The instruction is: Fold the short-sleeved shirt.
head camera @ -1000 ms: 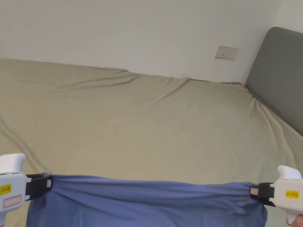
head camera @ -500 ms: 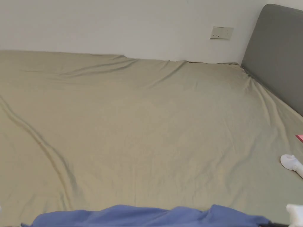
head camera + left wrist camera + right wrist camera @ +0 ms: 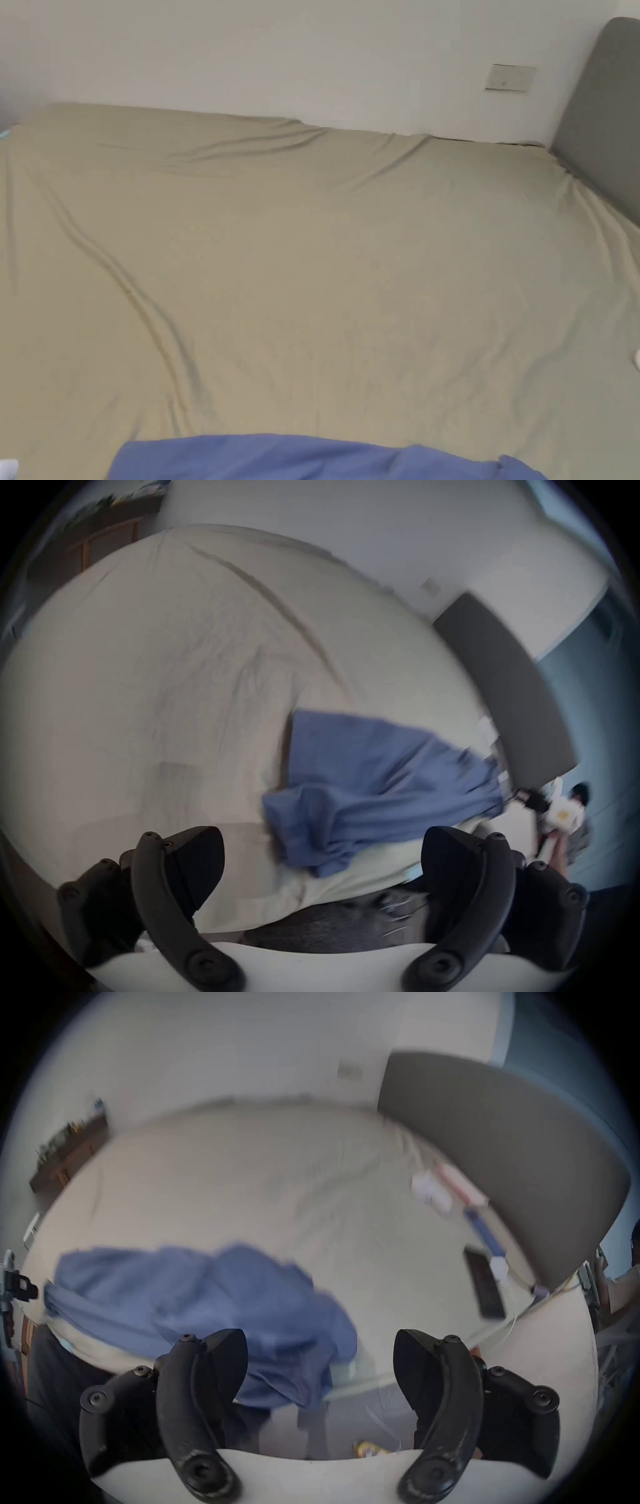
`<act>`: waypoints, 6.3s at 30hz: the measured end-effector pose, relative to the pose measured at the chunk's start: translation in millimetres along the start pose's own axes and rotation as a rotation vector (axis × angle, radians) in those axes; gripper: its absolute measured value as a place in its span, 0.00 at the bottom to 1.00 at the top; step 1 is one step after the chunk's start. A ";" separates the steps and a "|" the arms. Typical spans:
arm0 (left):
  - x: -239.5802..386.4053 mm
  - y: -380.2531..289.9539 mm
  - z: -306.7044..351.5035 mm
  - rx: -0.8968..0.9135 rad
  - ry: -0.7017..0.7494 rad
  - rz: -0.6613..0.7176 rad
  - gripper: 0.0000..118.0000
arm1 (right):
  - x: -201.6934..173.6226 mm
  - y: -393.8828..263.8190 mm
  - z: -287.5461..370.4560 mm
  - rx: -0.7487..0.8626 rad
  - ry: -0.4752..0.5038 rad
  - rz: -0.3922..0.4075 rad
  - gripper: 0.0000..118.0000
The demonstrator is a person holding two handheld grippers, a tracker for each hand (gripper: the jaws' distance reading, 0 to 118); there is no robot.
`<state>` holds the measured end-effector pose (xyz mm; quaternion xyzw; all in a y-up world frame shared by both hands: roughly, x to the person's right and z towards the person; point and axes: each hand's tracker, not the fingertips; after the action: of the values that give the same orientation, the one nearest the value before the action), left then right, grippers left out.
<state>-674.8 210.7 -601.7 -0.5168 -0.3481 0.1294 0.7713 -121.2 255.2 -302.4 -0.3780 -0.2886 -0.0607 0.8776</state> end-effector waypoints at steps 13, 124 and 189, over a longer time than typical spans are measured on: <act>-60.3 36.2 -85.4 -0.127 -0.550 0.411 0.97 | -103.2 64.3 114.6 0.574 0.177 -0.070 0.00; -21.4 27.1 -73.9 -0.139 -0.211 0.334 0.14 | -65.5 -14.5 152.4 0.478 0.326 -0.076 0.00; 165.3 -7.1 -92.9 -0.011 0.365 -0.269 0.21 | -79.7 -36.2 127.5 0.335 0.340 0.015 0.00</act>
<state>-494.0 234.4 -549.4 -0.4849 -0.2695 -0.0723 0.8289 -257.5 309.8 -253.9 -0.2137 -0.1400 -0.0684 0.9644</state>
